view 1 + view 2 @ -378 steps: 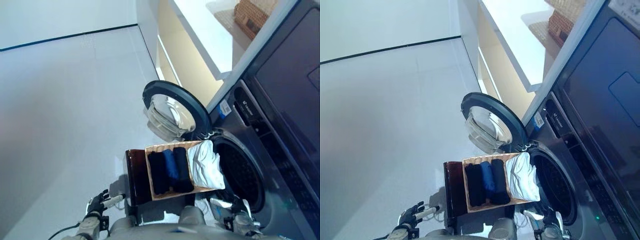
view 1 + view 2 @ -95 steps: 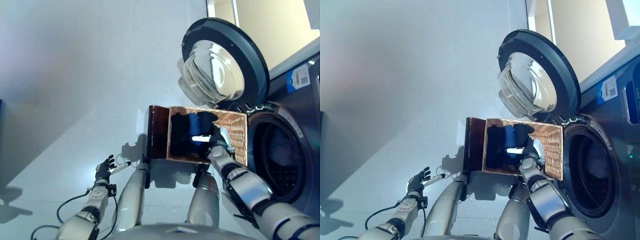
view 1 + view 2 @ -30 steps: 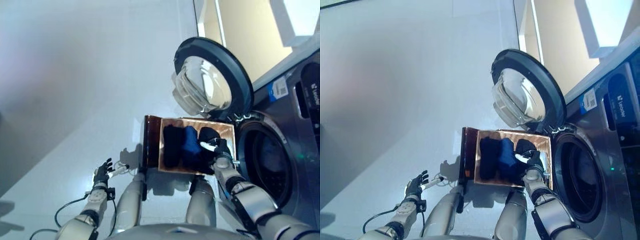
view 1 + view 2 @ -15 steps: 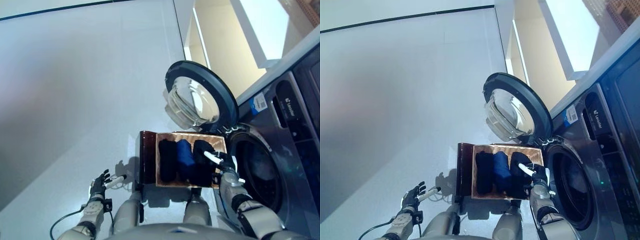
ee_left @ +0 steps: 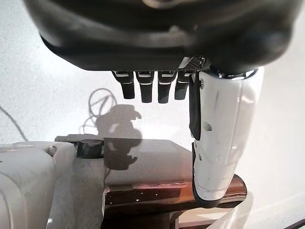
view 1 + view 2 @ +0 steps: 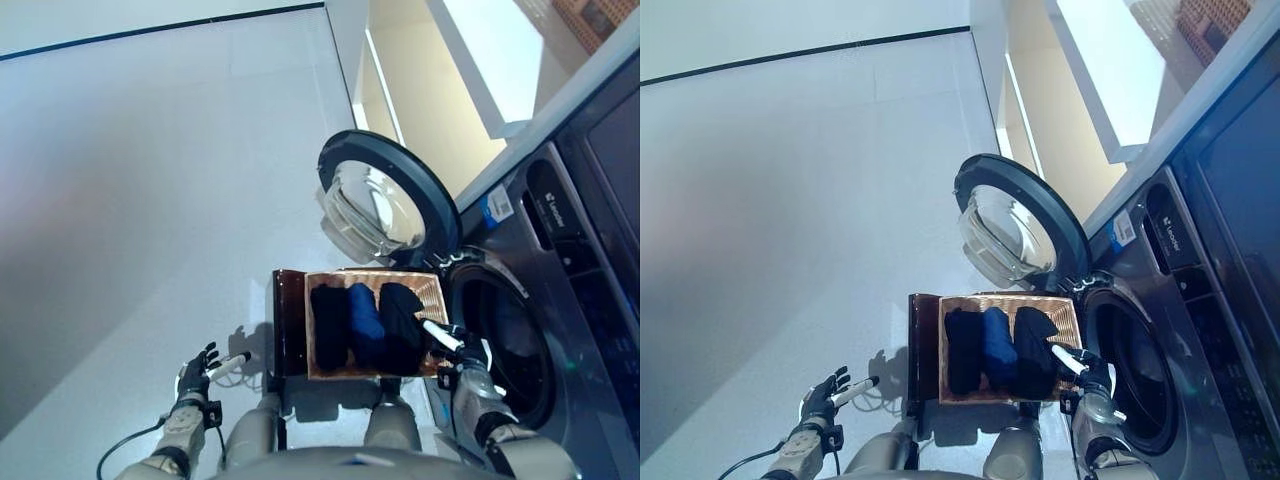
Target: Pick up the clothes and place them into the washing machine
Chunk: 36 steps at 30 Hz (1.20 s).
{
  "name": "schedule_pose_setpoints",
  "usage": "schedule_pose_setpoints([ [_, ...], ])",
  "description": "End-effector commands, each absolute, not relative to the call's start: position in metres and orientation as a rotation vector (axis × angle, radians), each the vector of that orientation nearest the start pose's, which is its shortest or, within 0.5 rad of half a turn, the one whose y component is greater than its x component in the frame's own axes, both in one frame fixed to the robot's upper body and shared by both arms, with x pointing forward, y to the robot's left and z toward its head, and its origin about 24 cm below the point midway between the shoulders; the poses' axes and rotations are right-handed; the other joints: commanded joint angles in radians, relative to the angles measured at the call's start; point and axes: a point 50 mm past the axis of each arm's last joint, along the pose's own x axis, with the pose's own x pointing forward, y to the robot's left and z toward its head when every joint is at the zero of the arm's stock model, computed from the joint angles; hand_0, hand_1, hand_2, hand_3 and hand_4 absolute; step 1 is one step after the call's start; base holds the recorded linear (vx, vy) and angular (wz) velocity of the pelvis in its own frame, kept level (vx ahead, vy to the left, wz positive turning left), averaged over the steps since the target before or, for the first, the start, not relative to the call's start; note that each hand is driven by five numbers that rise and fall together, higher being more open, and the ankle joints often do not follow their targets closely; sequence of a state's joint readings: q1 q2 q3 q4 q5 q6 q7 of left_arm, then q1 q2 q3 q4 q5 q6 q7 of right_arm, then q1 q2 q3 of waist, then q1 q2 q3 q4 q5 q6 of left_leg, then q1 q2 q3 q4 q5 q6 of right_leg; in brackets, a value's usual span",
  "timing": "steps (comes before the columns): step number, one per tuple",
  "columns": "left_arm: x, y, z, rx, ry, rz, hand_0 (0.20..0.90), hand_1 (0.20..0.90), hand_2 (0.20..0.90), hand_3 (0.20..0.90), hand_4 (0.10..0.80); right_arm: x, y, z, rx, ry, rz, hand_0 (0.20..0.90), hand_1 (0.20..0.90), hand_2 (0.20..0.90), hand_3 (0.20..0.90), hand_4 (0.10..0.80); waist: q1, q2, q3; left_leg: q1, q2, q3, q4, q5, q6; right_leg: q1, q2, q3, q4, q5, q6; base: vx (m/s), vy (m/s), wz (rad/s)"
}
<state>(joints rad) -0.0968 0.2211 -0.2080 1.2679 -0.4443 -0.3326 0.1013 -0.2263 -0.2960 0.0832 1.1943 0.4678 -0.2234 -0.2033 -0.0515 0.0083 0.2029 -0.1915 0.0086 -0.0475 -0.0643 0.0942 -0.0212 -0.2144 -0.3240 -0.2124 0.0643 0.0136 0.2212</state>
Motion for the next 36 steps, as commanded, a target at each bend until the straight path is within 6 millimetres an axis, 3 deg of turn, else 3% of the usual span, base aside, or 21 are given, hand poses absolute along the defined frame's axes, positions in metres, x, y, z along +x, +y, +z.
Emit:
schedule_pose_setpoints([
  [1, 0.149, 0.255, -0.132, 0.058, 0.786, 0.399, 0.9, 0.9, 0.9, 0.9, 0.8, 0.227, -0.274, -0.081, -0.13, 0.56, -0.518, 0.9, 0.9, 0.9, 0.9, 0.8, 0.005, -0.012, -0.006, 0.025, 0.1, 0.052, 0.08, -0.07, -0.114, -0.089, -0.029, 0.062, 0.036, 0.16, -0.006, 0.0, 0.0, 0.0],
  [9, 0.157, 0.249, -0.129, 0.076, 0.755, 0.395, 0.9, 0.9, 0.9, 0.9, 0.8, 0.257, -0.253, -0.062, -0.276, 0.457, -0.468, 0.9, 0.9, 0.9, 0.9, 0.8, 0.015, -0.007, 0.027, -0.033, 0.087, 0.041, 0.152, -0.085, -0.117, -0.114, -0.036, 0.064, 0.06, 0.156, -0.011, -0.02, -0.002, 0.0],
  [19, 0.172, 0.241, -0.122, 0.078, 0.683, 0.379, 0.9, 0.9, 0.9, 0.9, 0.8, 0.281, -0.258, -0.041, -0.401, 0.407, -0.511, 0.9, 0.9, 0.9, 0.9, 0.8, 0.04, 0.019, 0.097, -0.137, 0.053, 0.024, 0.243, -0.095, -0.114, -0.176, -0.054, 0.064, 0.114, 0.151, -0.022, -0.056, 0.005, 0.07],
  [22, 0.175, 0.238, -0.121, 0.08, 0.665, 0.374, 0.9, 0.9, 0.9, 0.9, 0.8, 0.28, -0.263, -0.041, -0.423, 0.423, -0.564, 0.9, 0.9, 0.9, 0.9, 0.8, 0.045, 0.029, 0.113, -0.161, 0.047, 0.021, 0.272, -0.103, -0.111, -0.195, -0.061, 0.065, 0.138, 0.146, -0.025, -0.03, 0.029, 0.07],
  [36, 0.179, 0.232, -0.119, 0.102, 0.65, 0.372, 0.9, 0.9, 0.9, 0.9, 0.8, 0.284, -0.249, -0.043, -0.455, 0.436, -0.592, 0.9, 0.9, 0.9, 0.9, 0.8, 0.04, 0.029, 0.14, -0.235, 0.036, 0.032, 0.329, -0.123, -0.102, -0.262, -0.067, 0.092, 0.164, 0.15, -0.03, -0.017, 0.016, 0.04],
])
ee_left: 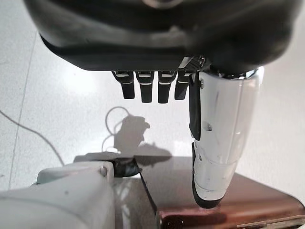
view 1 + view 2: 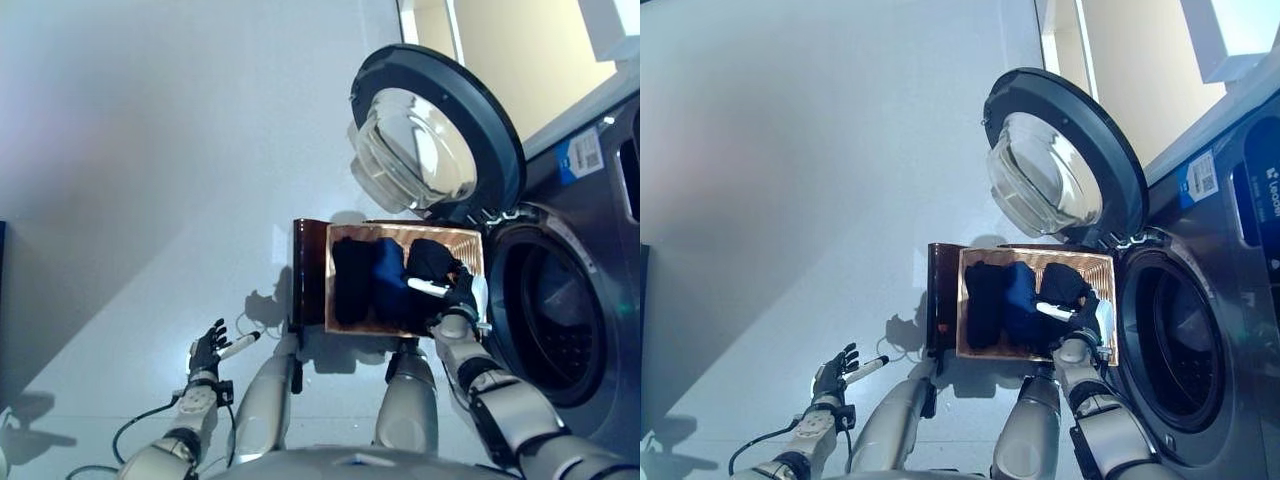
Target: Pick up the clothes and place them into the washing machine
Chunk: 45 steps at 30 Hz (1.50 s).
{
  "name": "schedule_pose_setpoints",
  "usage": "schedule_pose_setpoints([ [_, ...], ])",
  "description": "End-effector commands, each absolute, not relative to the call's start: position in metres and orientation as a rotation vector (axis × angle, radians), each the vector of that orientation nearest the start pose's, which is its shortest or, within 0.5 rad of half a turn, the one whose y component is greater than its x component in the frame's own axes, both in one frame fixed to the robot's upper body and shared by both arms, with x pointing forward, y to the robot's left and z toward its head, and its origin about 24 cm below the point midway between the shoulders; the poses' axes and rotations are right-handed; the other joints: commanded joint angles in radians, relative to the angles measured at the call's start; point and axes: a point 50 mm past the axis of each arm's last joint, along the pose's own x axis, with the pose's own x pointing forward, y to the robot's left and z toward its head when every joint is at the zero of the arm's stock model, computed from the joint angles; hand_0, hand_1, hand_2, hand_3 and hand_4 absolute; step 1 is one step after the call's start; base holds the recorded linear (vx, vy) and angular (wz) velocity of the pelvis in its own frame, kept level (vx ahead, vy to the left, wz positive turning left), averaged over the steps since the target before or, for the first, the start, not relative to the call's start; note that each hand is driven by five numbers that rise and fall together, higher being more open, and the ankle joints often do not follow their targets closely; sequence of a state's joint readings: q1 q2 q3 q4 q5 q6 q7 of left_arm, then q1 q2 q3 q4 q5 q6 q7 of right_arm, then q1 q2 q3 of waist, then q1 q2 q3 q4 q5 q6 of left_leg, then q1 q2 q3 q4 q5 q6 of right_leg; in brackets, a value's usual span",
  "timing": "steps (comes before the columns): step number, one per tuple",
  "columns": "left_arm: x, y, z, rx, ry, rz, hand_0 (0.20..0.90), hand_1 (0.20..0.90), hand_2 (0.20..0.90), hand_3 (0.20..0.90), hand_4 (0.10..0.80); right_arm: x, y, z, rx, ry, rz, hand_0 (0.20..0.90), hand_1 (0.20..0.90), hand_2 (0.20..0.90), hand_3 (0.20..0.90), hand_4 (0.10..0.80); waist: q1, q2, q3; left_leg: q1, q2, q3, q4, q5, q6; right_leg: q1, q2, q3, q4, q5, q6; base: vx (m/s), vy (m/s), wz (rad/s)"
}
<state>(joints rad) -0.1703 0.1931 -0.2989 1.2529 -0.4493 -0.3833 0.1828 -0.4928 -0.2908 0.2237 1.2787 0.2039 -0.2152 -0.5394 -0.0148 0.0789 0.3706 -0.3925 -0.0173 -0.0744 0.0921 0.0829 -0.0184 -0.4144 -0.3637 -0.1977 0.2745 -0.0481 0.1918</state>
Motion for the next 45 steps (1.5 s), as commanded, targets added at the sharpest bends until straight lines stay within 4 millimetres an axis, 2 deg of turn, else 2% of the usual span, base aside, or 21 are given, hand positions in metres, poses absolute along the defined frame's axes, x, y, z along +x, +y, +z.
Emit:
schedule_pose_setpoints([
  [1, 0.181, 0.231, -0.119, 0.103, 0.646, 0.371, 0.9, 0.9, 0.9, 0.9, 0.8, 0.283, -0.249, -0.044, -0.462, 0.443, -0.6, 0.9, 0.9, 0.9, 0.9, 0.8, 0.004, -0.041, -0.026, -0.04, 0.061, 0.06, 0.175, -0.111, -0.105, -0.067, -0.028, 0.079, -0.044, 0.213, -0.001, 0.0, 0.0, 0.0],
  [8, 0.181, 0.23, -0.119, 0.118, 0.642, 0.375, 0.9, 0.9, 0.9, 0.9, 0.8, 0.279, -0.248, -0.05, -0.468, 0.487, -0.629, 0.9, 0.9, 0.9, 0.9, 0.8, 0.009, -0.037, -0.023, -0.064, 0.059, 0.06, 0.184, -0.11, -0.105, -0.09, -0.028, 0.085, -0.038, 0.215, -0.003, -0.006, 0.002, -0.01],
  [18, 0.183, 0.233, -0.117, 0.12, 0.635, 0.389, 0.9, 0.9, 0.9, 0.9, 0.8, 0.287, -0.242, -0.044, -0.436, 0.465, -0.618, 0.9, 0.9, 0.9, 0.9, 0.8, 0.009, -0.027, -0.011, -0.145, 0.057, 0.053, 0.269, -0.136, -0.103, -0.166, -0.024, 0.109, 0.041, 0.185, -0.013, -0.033, 0.009, 0.03],
  [30, 0.181, 0.236, -0.116, 0.091, 0.626, 0.4, 0.9, 0.9, 0.9, 0.9, 0.8, 0.308, -0.236, -0.023, -0.424, 0.363, -0.594, 0.9, 0.9, 0.9, 0.9, 0.8, 0.017, -0.011, 0.001, -0.236, 0.054, 0.051, 0.333, -0.142, -0.093, -0.26, -0.02, 0.126, 0.115, 0.163, -0.026, -0.006, 0.001, 0.0],
  [45, 0.18, 0.245, -0.114, 0.11, 0.626, 0.413, 0.9, 0.9, 0.9, 0.9, 0.8, 0.327, -0.249, 0.005, -0.444, 0.285, -0.635, 0.9, 0.9, 0.9, 0.9, 0.8, 0.034, 0.002, -0.014, -0.35, 0.053, 0.042, 0.421, -0.161, -0.088, -0.366, -0.018, 0.144, 0.209, 0.13, -0.037, -0.023, 0.001, 0.03],
])
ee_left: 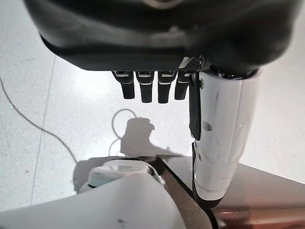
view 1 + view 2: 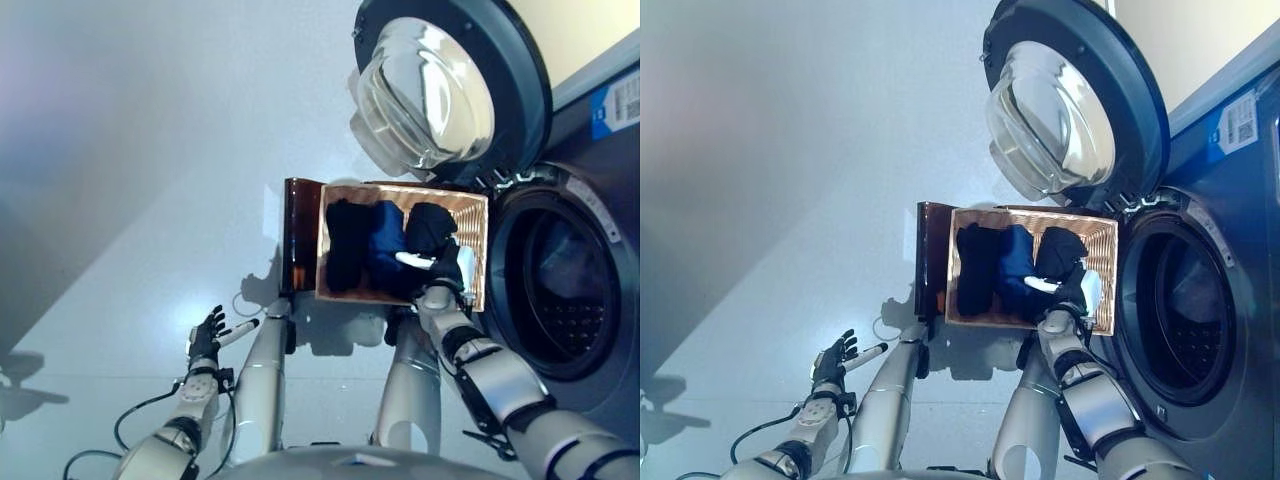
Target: Pick up the clothes and place them into the washing machine
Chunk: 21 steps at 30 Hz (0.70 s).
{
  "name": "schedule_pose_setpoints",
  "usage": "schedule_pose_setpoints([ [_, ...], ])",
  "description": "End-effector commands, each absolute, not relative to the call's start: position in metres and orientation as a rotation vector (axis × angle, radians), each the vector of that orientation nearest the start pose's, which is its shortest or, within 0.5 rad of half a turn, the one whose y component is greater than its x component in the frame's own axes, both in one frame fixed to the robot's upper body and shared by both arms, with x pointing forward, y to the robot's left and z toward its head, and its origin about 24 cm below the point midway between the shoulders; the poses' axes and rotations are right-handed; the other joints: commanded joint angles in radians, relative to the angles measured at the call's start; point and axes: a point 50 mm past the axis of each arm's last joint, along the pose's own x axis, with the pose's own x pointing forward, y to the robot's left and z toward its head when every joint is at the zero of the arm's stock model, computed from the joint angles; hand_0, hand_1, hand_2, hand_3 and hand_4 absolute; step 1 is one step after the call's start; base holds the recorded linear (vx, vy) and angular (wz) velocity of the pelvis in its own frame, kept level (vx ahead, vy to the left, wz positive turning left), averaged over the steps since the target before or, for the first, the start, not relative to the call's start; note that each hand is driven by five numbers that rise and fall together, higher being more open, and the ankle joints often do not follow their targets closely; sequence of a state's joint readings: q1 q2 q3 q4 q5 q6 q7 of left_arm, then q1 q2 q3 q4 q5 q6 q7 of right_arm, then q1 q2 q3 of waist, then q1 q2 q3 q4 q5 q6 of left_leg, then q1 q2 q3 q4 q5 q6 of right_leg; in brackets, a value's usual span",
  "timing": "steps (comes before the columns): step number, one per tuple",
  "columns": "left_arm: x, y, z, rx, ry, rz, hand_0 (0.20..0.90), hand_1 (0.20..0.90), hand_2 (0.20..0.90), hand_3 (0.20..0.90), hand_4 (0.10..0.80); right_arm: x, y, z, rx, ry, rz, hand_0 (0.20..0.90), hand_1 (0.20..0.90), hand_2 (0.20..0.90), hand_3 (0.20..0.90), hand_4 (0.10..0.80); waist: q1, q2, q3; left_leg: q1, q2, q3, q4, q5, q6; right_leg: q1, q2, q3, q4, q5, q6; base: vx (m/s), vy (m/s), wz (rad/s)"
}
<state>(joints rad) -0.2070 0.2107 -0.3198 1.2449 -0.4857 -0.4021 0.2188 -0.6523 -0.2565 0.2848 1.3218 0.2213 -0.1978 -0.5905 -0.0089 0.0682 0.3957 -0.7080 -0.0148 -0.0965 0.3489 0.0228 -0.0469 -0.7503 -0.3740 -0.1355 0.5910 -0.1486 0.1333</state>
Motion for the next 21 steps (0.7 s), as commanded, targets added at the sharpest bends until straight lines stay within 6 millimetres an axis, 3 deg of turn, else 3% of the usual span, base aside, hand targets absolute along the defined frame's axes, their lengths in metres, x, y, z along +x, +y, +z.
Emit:
schedule_pose_setpoints([
  [1, 0.18, 0.245, -0.114, 0.11, 0.626, 0.413, 0.9, 0.9, 0.9, 0.9, 0.8, 0.327, -0.249, 0.005, -0.444, 0.285, -0.635, 0.9, 0.9, 0.9, 0.9, 0.8, 0.029, 0.013, -0.039, -0.035, 0.051, 0.065, 0.164, -0.101, -0.06, -0.03, -0.008, 0.082, -0.107, 0.23, 0.021, 0.0, 0.0, 0.0],
  [12, 0.18, 0.249, -0.111, 0.099, 0.599, 0.404, 0.9, 0.9, 0.9, 0.9, 0.8, 0.343, -0.253, 0.031, -0.447, 0.204, -0.637, 0.9, 0.9, 0.9, 0.9, 0.8, 0.045, 0.027, -0.034, -0.084, 0.042, 0.061, 0.208, -0.113, -0.049, -0.088, -0.009, 0.102, -0.048, 0.209, 0.02, 0.0, 0.002, 0.01],
  [18, 0.183, 0.247, -0.109, 0.079, 0.58, 0.388, 0.9, 0.9, 0.9, 0.9, 0.8, 0.347, -0.251, 0.035, -0.457, 0.195, -0.604, 0.9, 0.9, 0.9, 0.9, 0.8, 0.044, 0.031, -0.027, -0.123, 0.043, 0.062, 0.248, -0.125, -0.046, -0.124, -0.01, 0.117, -0.006, 0.191, 0.015, 0.011, 0.003, 0.05],
  [19, 0.183, 0.246, -0.109, 0.079, 0.581, 0.386, 0.9, 0.9, 0.9, 0.9, 0.8, 0.346, -0.252, 0.033, -0.461, 0.203, -0.604, 0.9, 0.9, 0.9, 0.9, 0.8, 0.049, 0.034, -0.028, -0.119, 0.048, 0.059, 0.271, -0.168, -0.049, -0.126, -0.007, 0.121, 0.025, 0.15, 0.022, 0.078, -0.013, 0.03],
  [21, 0.184, 0.246, -0.109, 0.076, 0.579, 0.385, 0.9, 0.9, 0.9, 0.9, 0.8, 0.346, -0.254, 0.034, -0.465, 0.205, -0.607, 0.9, 0.9, 0.9, 0.9, 0.8, 0.05, 0.036, -0.027, -0.126, 0.047, 0.061, 0.274, -0.169, -0.048, -0.133, -0.008, 0.123, 0.03, 0.149, 0.022, 0.035, -0.003, 0.03],
])
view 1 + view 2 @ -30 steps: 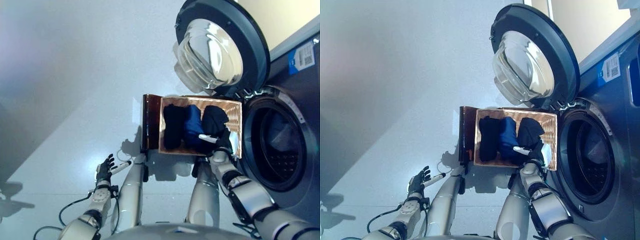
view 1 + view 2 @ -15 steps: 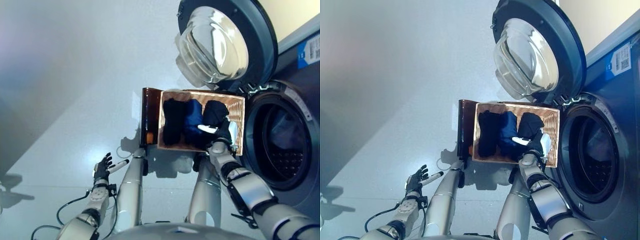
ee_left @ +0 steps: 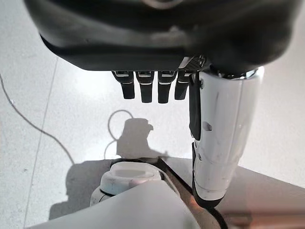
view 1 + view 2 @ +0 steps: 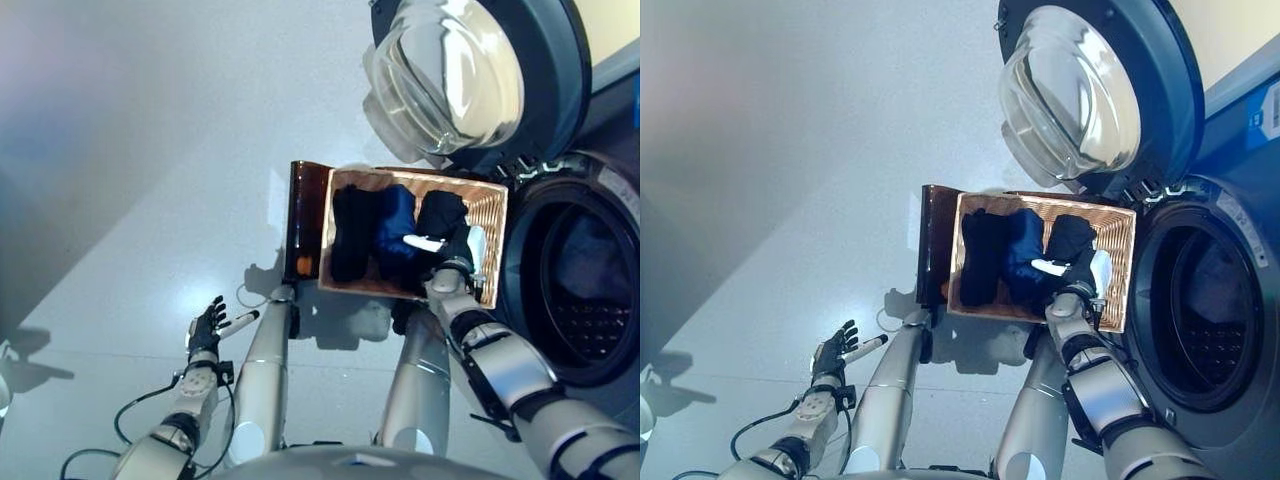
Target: Pick up the clothes and place them into the washing machine
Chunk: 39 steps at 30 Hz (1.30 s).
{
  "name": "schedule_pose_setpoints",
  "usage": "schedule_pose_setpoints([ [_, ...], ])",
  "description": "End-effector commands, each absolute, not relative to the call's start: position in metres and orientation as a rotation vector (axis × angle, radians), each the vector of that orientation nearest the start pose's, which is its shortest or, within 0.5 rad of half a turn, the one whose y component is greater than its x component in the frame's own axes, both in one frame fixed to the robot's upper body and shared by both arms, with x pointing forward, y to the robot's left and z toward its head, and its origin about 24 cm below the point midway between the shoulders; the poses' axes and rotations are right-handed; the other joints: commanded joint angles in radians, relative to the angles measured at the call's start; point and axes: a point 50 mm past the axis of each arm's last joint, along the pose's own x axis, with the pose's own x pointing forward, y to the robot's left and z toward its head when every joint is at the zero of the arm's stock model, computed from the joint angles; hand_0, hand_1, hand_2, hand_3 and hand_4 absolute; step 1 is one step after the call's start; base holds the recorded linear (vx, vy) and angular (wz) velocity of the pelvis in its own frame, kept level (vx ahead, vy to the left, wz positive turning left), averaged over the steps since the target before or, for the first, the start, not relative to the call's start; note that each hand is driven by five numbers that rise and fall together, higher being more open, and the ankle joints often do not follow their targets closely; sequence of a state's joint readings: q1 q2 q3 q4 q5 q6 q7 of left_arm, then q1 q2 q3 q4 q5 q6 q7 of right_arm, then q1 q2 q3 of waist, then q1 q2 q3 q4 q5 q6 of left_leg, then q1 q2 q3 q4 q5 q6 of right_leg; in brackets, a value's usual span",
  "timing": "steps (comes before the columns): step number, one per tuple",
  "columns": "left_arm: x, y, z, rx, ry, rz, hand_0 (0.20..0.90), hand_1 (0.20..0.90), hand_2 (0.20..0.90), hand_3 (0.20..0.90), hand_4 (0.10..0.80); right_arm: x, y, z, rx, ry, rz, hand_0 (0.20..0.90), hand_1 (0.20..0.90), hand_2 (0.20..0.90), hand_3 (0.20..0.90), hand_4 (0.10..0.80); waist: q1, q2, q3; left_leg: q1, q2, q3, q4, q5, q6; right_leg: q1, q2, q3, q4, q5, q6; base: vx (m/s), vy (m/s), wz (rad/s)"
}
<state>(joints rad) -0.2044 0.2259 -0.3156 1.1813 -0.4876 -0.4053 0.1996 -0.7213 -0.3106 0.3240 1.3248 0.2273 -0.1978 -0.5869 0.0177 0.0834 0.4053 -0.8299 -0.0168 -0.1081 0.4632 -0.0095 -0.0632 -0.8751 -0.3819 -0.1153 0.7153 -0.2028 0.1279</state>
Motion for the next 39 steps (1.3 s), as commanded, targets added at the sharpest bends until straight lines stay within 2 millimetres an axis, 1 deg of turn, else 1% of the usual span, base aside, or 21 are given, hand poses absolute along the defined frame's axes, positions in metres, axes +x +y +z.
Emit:
schedule_pose_setpoints([
  [1, 0.1858, 0.2456, -0.1076, 0.072, 0.57, 0.381, 0.9, 0.9, 0.9, 0.9, 0.8, 0.3474, -0.2555, 0.0363, -0.469, 0.205, -0.613, 0.9, 0.9, 0.9, 0.9, 0.8, 0.025, 0.026, -0.034, -0.013, 0.049, 0.075, 0.164, -0.138, -0.03, -0.019, -0.001, 0.106, -0.088, 0.202, 0.026, -0.102, 0.026, 0.05],
  [2, 0.1871, 0.245, -0.1068, 0.068, 0.564, 0.379, 0.9, 0.9, 0.9, 0.9, 0.8, 0.3483, -0.2551, 0.0375, -0.469, 0.202, -0.611, 0.9, 0.9, 0.9, 0.9, 0.8, 0.022, 0.025, -0.032, -0.025, 0.044, 0.078, 0.148, -0.098, -0.025, -0.027, -0.005, 0.103, -0.112, 0.24, 0.017, -0.104, 0.034, 0.04],
  [3, 0.1873, 0.2449, -0.1063, 0.066, 0.56, 0.377, 0.9, 0.9, 0.9, 0.9, 0.8, 0.3491, -0.2542, 0.0383, -0.47, 0.199, -0.609, 0.9, 0.9, 0.9, 0.9, 0.8, 0.023, 0.025, -0.031, -0.027, 0.041, 0.077, 0.148, -0.097, -0.023, -0.034, -0.001, 0.107, -0.107, 0.24, 0.016, 0.0, 0.0, 0.0],
  [4, 0.1862, 0.2444, -0.1068, 0.066, 0.561, 0.375, 0.9, 0.9, 0.9, 0.9, 0.8, 0.3478, -0.256, 0.0369, -0.475, 0.208, -0.612, 0.9, 0.9, 0.9, 0.9, 0.8, 0.027, 0.029, -0.032, -0.019, 0.044, 0.075, 0.167, -0.14, -0.026, -0.029, 0.002, 0.113, -0.084, 0.201, 0.024, 0.095, -0.007, -0.03],
  [6, 0.1865, 0.2439, -0.1066, 0.06, 0.559, 0.374, 0.9, 0.9, 0.9, 0.9, 0.8, 0.3484, -0.2565, 0.0375, -0.483, 0.212, -0.609, 0.9, 0.9, 0.9, 0.9, 0.8, 0.029, 0.032, -0.031, -0.024, 0.043, 0.075, 0.173, -0.142, -0.024, -0.033, 0.003, 0.114, -0.079, 0.2, 0.025, 0.001, 0.005, -0.05],
  [7, 0.1877, 0.2448, -0.1057, 0.061, 0.555, 0.373, 0.9, 0.9, 0.9, 0.9, 0.8, 0.3495, -0.2567, 0.0389, -0.486, 0.211, -0.606, 0.9, 0.9, 0.9, 0.9, 0.8, 0.025, 0.031, -0.029, -0.033, 0.037, 0.078, 0.153, -0.1, -0.02, -0.039, -0.001, 0.111, -0.104, 0.239, 0.017, 0.0, 0.006, -0.05],
  [8, 0.1869, 0.2459, -0.1059, 0.064, 0.558, 0.375, 0.9, 0.9, 0.9, 0.9, 0.8, 0.3491, -0.2567, 0.0378, -0.487, 0.218, -0.603, 0.848, 0.848, 0.848, 0.848, 0.763, 0.029, 0.033, -0.03, -0.026, 0.043, 0.076, 0.176, -0.144, -0.024, -0.036, 0.002, 0.117, -0.076, 0.198, 0.025, 0.002, 0.002, -0.03],
  [10, 0.1872, 0.2467, -0.1054, 0.063, 0.556, 0.376, 0.9, 0.9, 0.9, 0.9, 0.8, 0.3497, -0.2565, 0.0383, -0.495, 0.219, -0.595, 0.2, 0.2, 0.2, 0.2, 0.3, 0.03, 0.032, -0.031, -0.027, 0.042, 0.077, 0.177, -0.145, -0.023, -0.039, 0.001, 0.117, -0.073, 0.196, 0.025, 0.049, -0.008, 0.0],
  [21, 0.1886, 0.2452, -0.1035, 0.06, 0.54, 0.362, 0.9, 0.9, 0.9, 0.9, 0.8, 0.3487, -0.2568, 0.0356, -0.526, 0.243, -0.589, 0.2, 0.2, 0.2, 0.2, 0.3, 0.037, 0.032, -0.033, -0.023, 0.033, 0.075, 0.175, -0.149, -0.017, -0.038, 0.002, 0.122, -0.07, 0.196, 0.028, -0.008, 0.001, -0.01],
  [22, 0.1892, 0.2454, -0.1031, 0.06, 0.538, 0.362, 0.9, 0.9, 0.9, 0.9, 0.8, 0.3489, -0.2571, 0.036, -0.527, 0.242, -0.591, 0.2, 0.2, 0.2, 0.2, 0.3, 0.034, 0.03, -0.033, -0.033, 0.027, 0.078, 0.154, -0.107, -0.012, -0.041, -0.002, 0.118, -0.098, 0.237, 0.019, 0.0, 0.0, 0.0],
  [23, 0.1885, 0.2455, -0.1033, 0.061, 0.539, 0.361, 0.9, 0.9, 0.9, 0.9, 0.8, 0.3484, -0.2573, 0.0354, -0.531, 0.244, -0.591, 0.2, 0.2, 0.2, 0.2, 0.3, 0.037, 0.032, -0.036, -0.022, 0.031, 0.075, 0.172, -0.148, -0.016, -0.034, 0.001, 0.122, -0.075, 0.197, 0.028, 0.0, 0.0, 0.0],
  [25, 0.1887, 0.2464, -0.1029, 0.064, 0.538, 0.363, 0.9, 0.9, 0.9, 0.9, 0.8, 0.3483, -0.2578, 0.0353, -0.534, 0.245, -0.592, 0.2, 0.2, 0.2, 0.2, 0.3, 0.039, 0.032, -0.038, -0.02, 0.031, 0.076, 0.168, -0.147, -0.016, -0.033, 0.001, 0.122, -0.076, 0.198, 0.028, -0.003, 0.005, 0.07],
  [26, 0.1894, 0.2471, -0.1023, 0.064, 0.535, 0.365, 0.9, 0.9, 0.9, 0.9, 0.8, 0.3485, -0.2581, 0.0359, -0.532, 0.244, -0.594, 0.2, 0.2, 0.2, 0.2, 0.3, 0.036, 0.031, -0.037, -0.029, 0.027, 0.079, 0.148, -0.106, -0.012, -0.037, -0.002, 0.118, -0.102, 0.238, 0.02, -0.099, 0.019, 0.08],
  [27, 0.1894, 0.2474, -0.1022, 0.065, 0.534, 0.366, 0.9, 0.9, 0.9, 0.9, 0.8, 0.3484, -0.2582, 0.0358, -0.533, 0.244, -0.593, 0.2, 0.2, 0.2, 0.2, 0.3, 0.036, 0.03, -0.038, -0.028, 0.027, 0.079, 0.148, -0.106, -0.012, -0.037, -0.003, 0.118, -0.103, 0.238, 0.02, 0.0, 0.003, 0.04],
  [28, 0.1886, 0.2475, -0.1026, 0.066, 0.537, 0.367, 0.9, 0.9, 0.9, 0.9, 0.8, 0.348, -0.2586, 0.0352, -0.535, 0.247, -0.593, 0.2, 0.2, 0.2, 0.2, 0.3, 0.039, 0.032, -0.041, -0.018, 0.031, 0.075, 0.164, -0.146, -0.015, -0.032, 0.001, 0.121, -0.078, 0.199, 0.029, 0.092, -0.015, 0.02],
  [32, 0.1893, 0.247, -0.1026, 0.066, 0.537, 0.365, 0.9, 0.9, 0.9, 0.9, 0.8, 0.3466, -0.2591, 0.0332, -0.533, 0.253, -0.59, 0.2, 0.2, 0.2, 0.2, 0.3, 0.037, 0.031, -0.043, -0.018, 0.03, 0.076, 0.162, -0.144, -0.013, -0.033, 0.003, 0.124, -0.079, 0.2, 0.028, -0.002, 0.001, 0.0],
  [33, 0.19, 0.247, -0.1022, 0.065, 0.534, 0.365, 0.9, 0.9, 0.9, 0.9, 0.8, 0.347, -0.2591, 0.0338, -0.533, 0.251, -0.59, 0.2, 0.2, 0.2, 0.2, 0.3, 0.034, 0.03, -0.041, -0.028, 0.025, 0.079, 0.144, -0.103, -0.009, -0.038, 0.0, 0.121, -0.104, 0.239, 0.019, 0.0, 0.0, 0.0],
  [34, 0.1888, 0.2471, -0.1026, 0.064, 0.537, 0.366, 0.9, 0.9, 0.9, 0.9, 0.8, 0.3466, -0.2591, 0.0332, -0.531, 0.252, -0.59, 0.2, 0.2, 0.2, 0.2, 0.3, 0.036, 0.031, -0.044, -0.017, 0.03, 0.076, 0.16, -0.144, -0.013, -0.033, 0.003, 0.125, -0.081, 0.203, 0.027, 0.0, 0.0, 0.0],
  [35, 0.1888, 0.2471, -0.1027, 0.064, 0.537, 0.366, 0.9, 0.9, 0.9, 0.9, 0.8, 0.3466, -0.2591, 0.0332, -0.531, 0.252, -0.59, 0.2, 0.2, 0.2, 0.2, 0.3, 0.036, 0.031, -0.044, -0.017, 0.03, 0.076, 0.16, -0.144, -0.013, -0.033, 0.003, 0.125, -0.081, 0.203, 0.027, 0.0, 0.0, 0.0],
  [36, 0.1883, 0.2486, -0.1029, 0.068, 0.54, 0.369, 0.9, 0.9, 0.9, 0.9, 0.8, 0.3472, -0.2581, 0.034, -0.519, 0.243, -0.586, 0.2, 0.2, 0.2, 0.2, 0.3, 0.031, 0.026, -0.043, -0.02, 0.025, 0.079, 0.132, -0.099, -0.01, -0.033, 0.001, 0.12, -0.116, 0.247, 0.02, -0.094, 0.014, 0.0],
  [39, 0.1875, 0.2488, -0.1034, 0.065, 0.544, 0.37, 0.9, 0.9, 0.9, 0.9, 0.8, 0.3463, -0.2565, 0.0322, -0.501, 0.238, -0.576, 0.2, 0.2, 0.2, 0.2, 0.3, 0.027, 0.023, -0.043, -0.005, 0.027, 0.08, 0.115, -0.095, -0.01, -0.021, 0.002, 0.118, -0.133, 0.254, 0.021, -0.031, 0.005, 0.0],
])
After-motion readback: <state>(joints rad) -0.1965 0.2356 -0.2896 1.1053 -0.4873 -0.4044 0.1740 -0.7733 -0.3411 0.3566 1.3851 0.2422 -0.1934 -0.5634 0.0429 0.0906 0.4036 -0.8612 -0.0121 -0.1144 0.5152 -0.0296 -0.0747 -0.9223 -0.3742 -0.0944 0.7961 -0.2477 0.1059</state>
